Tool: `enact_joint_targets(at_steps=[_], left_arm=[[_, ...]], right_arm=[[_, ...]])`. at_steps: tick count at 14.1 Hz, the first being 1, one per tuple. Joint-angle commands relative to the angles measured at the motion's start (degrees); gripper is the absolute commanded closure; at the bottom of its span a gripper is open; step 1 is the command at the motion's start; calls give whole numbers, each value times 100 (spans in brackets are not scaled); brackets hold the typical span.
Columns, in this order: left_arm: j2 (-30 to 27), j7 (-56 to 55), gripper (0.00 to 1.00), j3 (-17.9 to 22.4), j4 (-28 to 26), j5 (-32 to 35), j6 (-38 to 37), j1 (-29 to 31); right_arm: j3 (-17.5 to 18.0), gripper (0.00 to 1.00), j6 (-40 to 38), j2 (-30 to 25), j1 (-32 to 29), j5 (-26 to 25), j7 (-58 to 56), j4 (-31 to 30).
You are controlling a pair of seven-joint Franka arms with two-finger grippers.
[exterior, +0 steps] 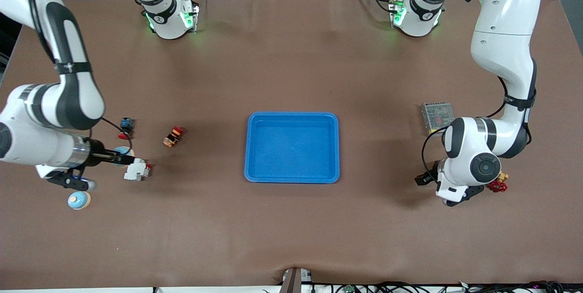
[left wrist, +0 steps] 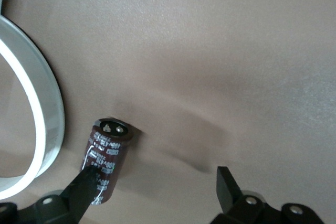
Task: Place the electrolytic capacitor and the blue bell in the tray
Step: 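Carry the blue bell over the tray with the right gripper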
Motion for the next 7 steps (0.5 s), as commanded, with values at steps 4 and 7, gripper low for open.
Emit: enact_joint_targets(at_steps=[4, 7], left_arm=[[-136, 10, 0, 3, 96, 105, -15, 100], [-154, 10, 0, 12, 96, 113, -155, 127]], right_arm=[[-76, 100, 32, -156, 1245, 75, 2497, -75], [-76, 100, 58, -156, 1816, 66, 3544, -66]])
